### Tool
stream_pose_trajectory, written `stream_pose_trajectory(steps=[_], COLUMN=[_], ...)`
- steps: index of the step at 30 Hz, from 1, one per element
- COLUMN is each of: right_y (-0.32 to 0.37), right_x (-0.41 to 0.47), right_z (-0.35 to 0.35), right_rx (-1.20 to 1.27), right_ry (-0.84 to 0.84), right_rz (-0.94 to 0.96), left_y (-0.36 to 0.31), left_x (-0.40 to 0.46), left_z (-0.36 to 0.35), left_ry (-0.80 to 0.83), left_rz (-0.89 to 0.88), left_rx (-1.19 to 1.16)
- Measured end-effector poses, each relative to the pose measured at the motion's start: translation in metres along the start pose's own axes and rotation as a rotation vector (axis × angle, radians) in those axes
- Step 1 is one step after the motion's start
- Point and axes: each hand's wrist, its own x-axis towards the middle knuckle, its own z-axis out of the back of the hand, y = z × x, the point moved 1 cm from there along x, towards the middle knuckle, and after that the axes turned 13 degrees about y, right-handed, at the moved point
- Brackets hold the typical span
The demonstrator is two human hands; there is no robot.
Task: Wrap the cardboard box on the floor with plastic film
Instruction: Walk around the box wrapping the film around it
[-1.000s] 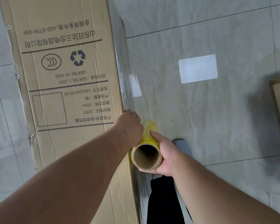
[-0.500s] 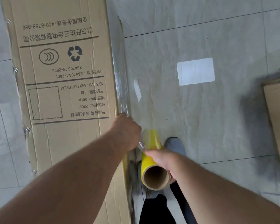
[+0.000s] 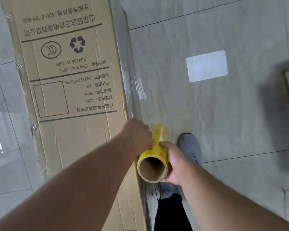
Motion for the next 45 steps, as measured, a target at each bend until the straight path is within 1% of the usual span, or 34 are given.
stream_pose_trajectory(steps=[2,5,7,10,13,16,18,19,21,23,25,27,32,34,37,39,43,45], right_y=[-0.005,-0.02,-0.025,-0.029,-0.032,-0.034,-0.033,-0.03,-0.026,-0.026,-0.031,-0.04,-0.062,-0.068,-0.076,-0.077,-0.073,-0.069], right_x=[0.006,0.007,0.004,-0.005,-0.01,0.017,0.055,0.064,0.073,0.057,0.033,0.012,0.007,0.014,0.026,0.031,0.029,0.019], right_z=[-0.005,-0.009,-0.004,0.013,0.028,0.041,0.047,0.044,0.04,0.035,0.029,0.024,0.033,0.034,0.03,0.027,0.036,0.045], right_rx=[0.063,0.139,0.116,-0.047,-0.205,-0.47,-0.619,-0.649,-0.604,-0.537,-0.454,-0.34,-0.031,0.05,0.125,0.077,-0.215,-0.318], right_ry=[0.052,0.083,0.071,-0.031,-0.141,-0.214,-0.231,-0.24,-0.224,-0.248,-0.258,-0.253,-0.056,0.017,0.081,0.085,-0.069,-0.09], right_rz=[0.022,0.034,0.055,0.027,-0.005,0.052,0.033,0.025,0.038,0.064,0.086,0.051,0.021,0.049,0.11,0.149,0.233,0.199], left_y=[-0.005,-0.004,-0.008,-0.021,-0.028,-0.032,-0.033,-0.033,-0.036,-0.038,-0.04,-0.041,-0.042,-0.042,-0.044,-0.045,-0.049,-0.052], left_x=[0.002,0.0,0.0,0.0,0.0,0.001,0.001,0.001,0.001,0.001,0.001,0.0,-0.002,-0.001,0.0,-0.001,-0.003,-0.005], left_z=[-0.004,-0.003,-0.001,-0.008,-0.015,-0.016,-0.018,-0.02,-0.026,-0.031,-0.033,-0.032,-0.032,-0.032,-0.033,-0.035,-0.039,-0.043], left_ry=[0.018,0.022,0.036,0.048,0.05,0.088,0.131,0.149,0.158,0.142,0.132,0.118,0.083,0.072,0.042,0.028,0.024,0.035], left_rz=[-0.034,-0.043,-0.023,0.006,0.036,0.074,0.113,0.126,0.13,0.133,0.14,0.147,0.162,0.171,0.182,0.183,0.172,0.18], left_rx=[0.0,-0.001,-0.025,-0.059,-0.037,-0.016,0.052,0.098,0.181,0.226,0.206,0.187,0.189,0.182,0.165,0.151,0.134,0.145])
